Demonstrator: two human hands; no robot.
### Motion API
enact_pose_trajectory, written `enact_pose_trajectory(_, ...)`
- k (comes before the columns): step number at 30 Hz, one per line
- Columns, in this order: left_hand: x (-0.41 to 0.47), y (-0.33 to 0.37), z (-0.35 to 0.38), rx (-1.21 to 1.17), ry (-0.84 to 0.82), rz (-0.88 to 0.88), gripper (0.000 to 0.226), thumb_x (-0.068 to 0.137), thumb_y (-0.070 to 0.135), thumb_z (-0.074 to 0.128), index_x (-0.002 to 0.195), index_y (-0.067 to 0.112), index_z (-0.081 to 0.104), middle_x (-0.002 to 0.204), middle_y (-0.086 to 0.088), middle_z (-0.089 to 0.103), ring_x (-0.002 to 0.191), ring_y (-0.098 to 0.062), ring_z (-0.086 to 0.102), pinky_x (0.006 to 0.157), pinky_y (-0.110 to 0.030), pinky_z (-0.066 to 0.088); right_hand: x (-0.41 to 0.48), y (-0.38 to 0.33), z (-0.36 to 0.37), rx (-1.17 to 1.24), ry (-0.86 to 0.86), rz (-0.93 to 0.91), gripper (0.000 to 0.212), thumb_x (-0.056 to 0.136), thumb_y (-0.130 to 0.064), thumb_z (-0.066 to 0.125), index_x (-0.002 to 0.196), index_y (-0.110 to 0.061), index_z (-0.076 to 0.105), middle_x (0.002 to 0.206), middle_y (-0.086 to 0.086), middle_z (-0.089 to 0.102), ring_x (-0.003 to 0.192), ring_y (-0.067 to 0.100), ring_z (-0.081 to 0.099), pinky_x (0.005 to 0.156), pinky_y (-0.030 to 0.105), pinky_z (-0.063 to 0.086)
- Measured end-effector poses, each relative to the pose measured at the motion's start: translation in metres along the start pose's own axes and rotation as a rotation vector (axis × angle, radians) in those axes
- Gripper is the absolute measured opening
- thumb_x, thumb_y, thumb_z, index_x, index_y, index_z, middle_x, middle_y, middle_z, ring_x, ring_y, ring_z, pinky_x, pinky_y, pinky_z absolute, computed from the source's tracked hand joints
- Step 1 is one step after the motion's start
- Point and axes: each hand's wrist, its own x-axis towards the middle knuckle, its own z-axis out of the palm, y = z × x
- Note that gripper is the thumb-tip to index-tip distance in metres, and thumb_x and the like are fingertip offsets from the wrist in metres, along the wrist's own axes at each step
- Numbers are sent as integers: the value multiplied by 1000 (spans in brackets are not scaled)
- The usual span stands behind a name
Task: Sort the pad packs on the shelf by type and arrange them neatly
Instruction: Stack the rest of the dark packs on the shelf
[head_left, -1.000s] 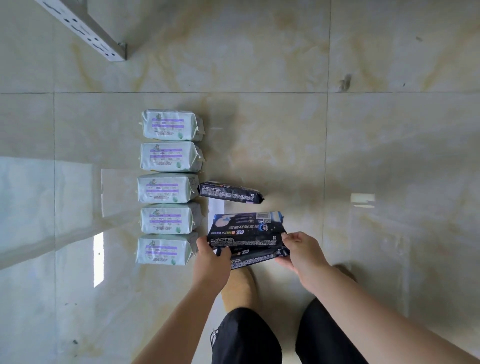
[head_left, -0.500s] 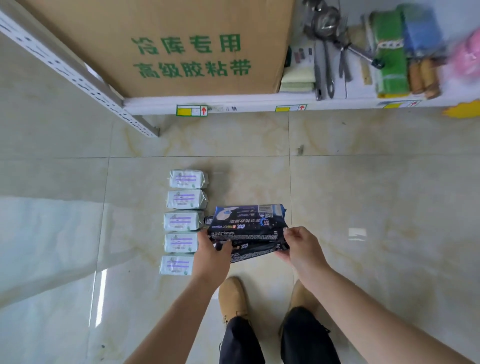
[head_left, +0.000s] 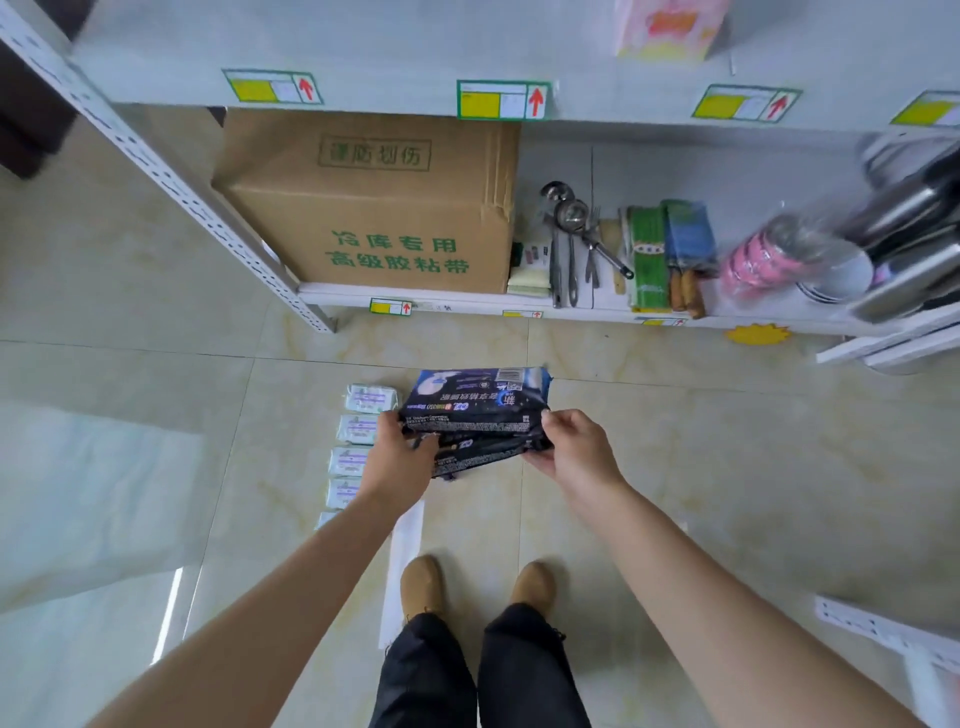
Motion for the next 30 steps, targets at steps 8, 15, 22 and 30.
enact_pose_trajectory(8,-54,86,-12,-126,27,90,21,89,17,48,105,18,35,95,-4,55,77,-29,51,71,-37,43,-52,-89,-37,83,-15,-134,22,94,-13,49,73,-9,46,99,21,54,92,30,57,80,39,52)
enact_pose_trajectory(15,-90,145,-20,-127,43,238,25,91,17,47,114,15,39,104,-4,54,87,-25,50,74,-30,39,-88,-138,-64,133,-30,-207,20,95,-13,48,75,-11,46,96,18,56,71,24,60,82,44,54)
enact_pose_trajectory(22,-100,182,-28,-159,61,315,35,90,18,50,123,8,42,108,-4,53,99,-25,50,81,-29,36,-104,-177,-72,206,-10,-247,18,96,-11,46,78,-8,46,103,18,52,93,35,57,82,43,50)
enact_pose_trajectory(30,-68,216,-42,-246,82,322,30,90,18,50,119,8,46,107,-7,57,93,-23,50,78,-29,37,-83,-217,-56,224,-38,-263,18,97,-13,44,80,-9,44,86,9,52,87,29,58,80,40,51)
